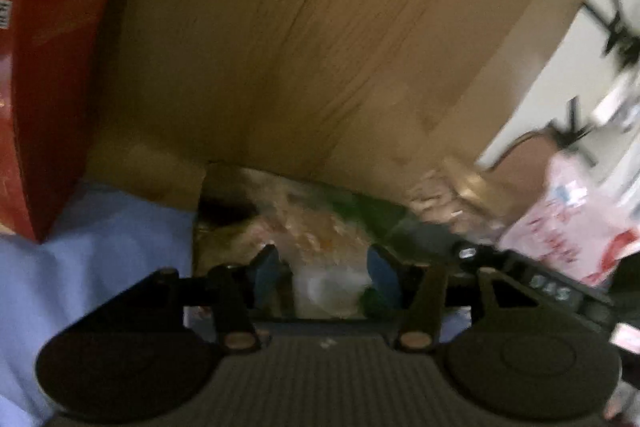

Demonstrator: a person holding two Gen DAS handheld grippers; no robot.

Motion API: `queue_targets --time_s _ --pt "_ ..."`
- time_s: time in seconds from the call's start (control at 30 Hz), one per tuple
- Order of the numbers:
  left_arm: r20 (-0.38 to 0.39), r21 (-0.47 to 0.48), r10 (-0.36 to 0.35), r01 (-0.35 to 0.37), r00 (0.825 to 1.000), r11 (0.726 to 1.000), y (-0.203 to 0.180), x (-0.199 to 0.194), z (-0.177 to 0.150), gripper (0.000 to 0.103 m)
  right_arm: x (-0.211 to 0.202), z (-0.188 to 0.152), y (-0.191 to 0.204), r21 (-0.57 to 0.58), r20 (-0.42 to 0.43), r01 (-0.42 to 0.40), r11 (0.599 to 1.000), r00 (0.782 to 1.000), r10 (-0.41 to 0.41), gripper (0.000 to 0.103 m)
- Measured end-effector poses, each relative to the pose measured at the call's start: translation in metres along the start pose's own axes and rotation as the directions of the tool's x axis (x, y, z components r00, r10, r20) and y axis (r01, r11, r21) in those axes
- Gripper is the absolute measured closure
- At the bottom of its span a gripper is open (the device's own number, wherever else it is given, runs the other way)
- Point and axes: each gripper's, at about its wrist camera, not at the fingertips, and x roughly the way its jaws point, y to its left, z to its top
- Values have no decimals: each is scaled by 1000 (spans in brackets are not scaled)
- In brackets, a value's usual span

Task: Organize snacks
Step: 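Carry the peanut bag into the black box and release, then grasp the green leaf-print pack with the left gripper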

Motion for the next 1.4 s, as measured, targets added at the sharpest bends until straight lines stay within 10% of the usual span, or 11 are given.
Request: queue_targets --time_s 0.33,0.53,0.9,1.07,1.4 --pt "65 24 -59 58 996 998 1 -72 -39 53 -89 -47 -36 -34 38 -10 999 999 11 64" --pt "-98 -55 -172 167 980 984 -10 -56 -71 53 -122 -88 -69 120 -38 90 989 996 -86 63" --pt "-249 -157 -227 192 941 969 -33 0 -105 49 -120 -126 -75 278 -133 5 961 991 34 69" --pt "-278 -170 -237 195 931 966 -38 13 -115 86 -114 -129 -77 276 -125 -17 961 991 53 79" --pt "-207 -309 -382 310 901 899 -25 -1 -116 89 -121 -131 -89 347 -71 -89 933 990 121 70"
